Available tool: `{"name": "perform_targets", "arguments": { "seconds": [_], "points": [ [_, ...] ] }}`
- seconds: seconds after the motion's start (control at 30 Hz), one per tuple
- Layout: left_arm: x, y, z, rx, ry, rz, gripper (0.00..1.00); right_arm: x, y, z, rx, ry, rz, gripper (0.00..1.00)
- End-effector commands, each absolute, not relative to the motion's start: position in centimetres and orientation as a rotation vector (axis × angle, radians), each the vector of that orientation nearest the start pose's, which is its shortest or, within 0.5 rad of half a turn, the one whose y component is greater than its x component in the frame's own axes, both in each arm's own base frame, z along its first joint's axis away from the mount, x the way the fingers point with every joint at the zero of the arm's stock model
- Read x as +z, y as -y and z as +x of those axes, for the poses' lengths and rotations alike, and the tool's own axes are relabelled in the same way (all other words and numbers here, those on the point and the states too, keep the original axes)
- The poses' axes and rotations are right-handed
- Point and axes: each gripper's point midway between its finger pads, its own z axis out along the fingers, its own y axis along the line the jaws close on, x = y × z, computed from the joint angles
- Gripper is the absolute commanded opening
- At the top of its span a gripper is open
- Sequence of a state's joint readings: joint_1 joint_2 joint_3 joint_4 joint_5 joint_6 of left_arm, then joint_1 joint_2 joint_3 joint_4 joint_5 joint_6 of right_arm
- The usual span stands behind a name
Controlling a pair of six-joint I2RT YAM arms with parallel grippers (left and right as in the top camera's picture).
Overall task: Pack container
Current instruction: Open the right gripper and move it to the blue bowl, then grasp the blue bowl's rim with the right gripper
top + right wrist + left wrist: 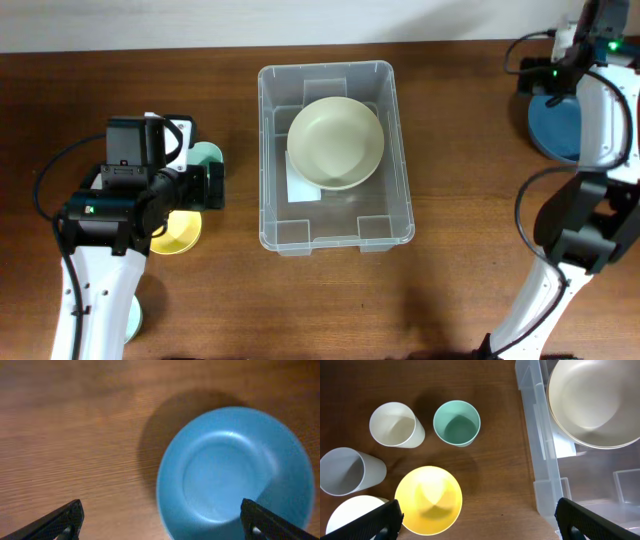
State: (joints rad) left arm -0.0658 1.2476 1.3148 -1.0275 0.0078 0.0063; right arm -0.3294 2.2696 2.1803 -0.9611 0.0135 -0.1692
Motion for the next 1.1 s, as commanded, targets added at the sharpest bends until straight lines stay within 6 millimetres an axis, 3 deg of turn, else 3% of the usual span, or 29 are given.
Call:
{"name": "perform_targets", "arguments": {
  "seconds": [0.0, 0.27, 0.53, 0.77, 1.07],
  "points": [
    [24.6, 2.1, 32.0, -0.029, -2.510, 0.084, 1.00, 10.9, 19.7, 53.3, -0.163, -2.656, 0.260, 0.96],
    [24.6, 2.1, 32.0, -0.029, -2.510, 0.084, 1.00, 4.4, 19.3, 53.3, -0.127, -2.760, 0.261, 0.95],
    [24.6, 2.1, 32.0, -0.029, -2.510, 0.084, 1.00, 0.1, 19.3, 52.4, -0.112, -2.823, 0.364, 0.72],
    [24.6, 2.1, 32.0, -0.029, -2.510, 0.084, 1.00, -0.2, 19.2, 52.3, -0.110, -2.828, 0.374, 0.47],
    [24.6, 2.1, 32.0, -0.029, -2.510, 0.084, 1.00, -0.2, 19.2, 52.3, -0.110, -2.828, 0.374, 0.04]
  ]
}}
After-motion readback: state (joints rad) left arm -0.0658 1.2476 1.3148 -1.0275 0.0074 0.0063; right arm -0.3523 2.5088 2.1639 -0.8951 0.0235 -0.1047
